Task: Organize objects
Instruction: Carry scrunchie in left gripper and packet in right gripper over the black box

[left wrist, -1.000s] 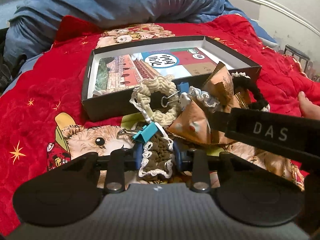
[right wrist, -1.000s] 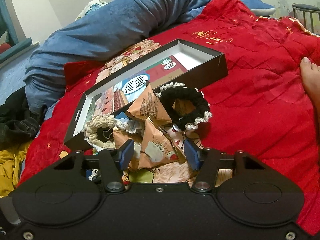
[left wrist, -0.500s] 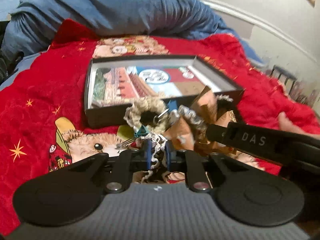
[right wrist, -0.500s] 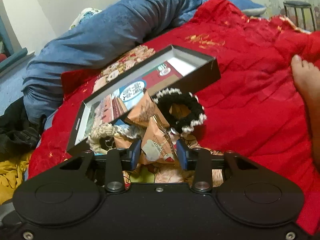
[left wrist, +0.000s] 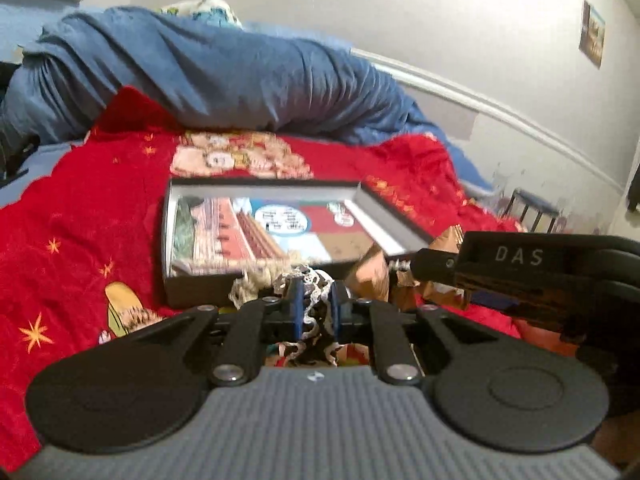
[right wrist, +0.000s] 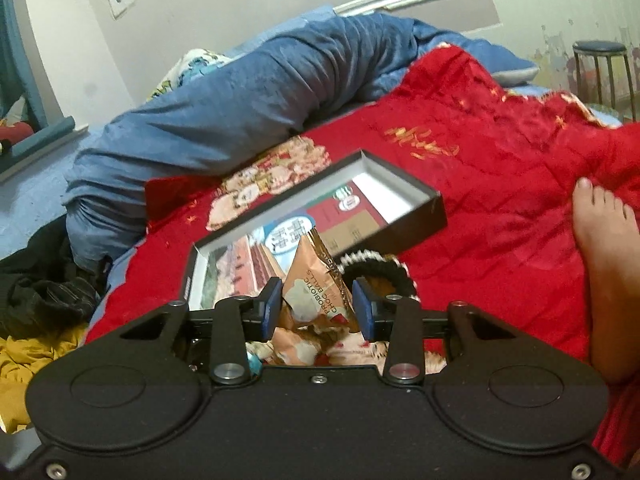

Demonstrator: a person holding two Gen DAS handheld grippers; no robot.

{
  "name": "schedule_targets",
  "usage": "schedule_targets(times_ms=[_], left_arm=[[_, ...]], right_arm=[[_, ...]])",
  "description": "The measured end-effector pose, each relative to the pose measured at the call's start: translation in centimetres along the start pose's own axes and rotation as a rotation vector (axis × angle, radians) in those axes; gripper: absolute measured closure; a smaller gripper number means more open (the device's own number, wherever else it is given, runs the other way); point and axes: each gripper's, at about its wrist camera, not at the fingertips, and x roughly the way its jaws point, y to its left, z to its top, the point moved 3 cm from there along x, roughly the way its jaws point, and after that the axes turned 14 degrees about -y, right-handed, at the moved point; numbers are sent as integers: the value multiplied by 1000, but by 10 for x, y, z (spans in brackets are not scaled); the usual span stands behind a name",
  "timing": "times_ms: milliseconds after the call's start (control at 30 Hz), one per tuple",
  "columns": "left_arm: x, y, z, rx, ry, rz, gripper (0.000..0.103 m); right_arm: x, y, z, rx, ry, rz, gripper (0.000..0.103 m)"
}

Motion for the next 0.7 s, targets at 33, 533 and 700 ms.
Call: schedule_targets(times_ms=[33,533,700], left_arm=[[-2,0,3,2,-23,2,86],[4,26,70,-12,-220,63,86],[30,41,89,-32,-194,101,86]], right_arm=[[-1,3,2,-4,-4,5,66],[15,62,67,-46,-49,162,66],[29,79,90,-67,-42,203,66]])
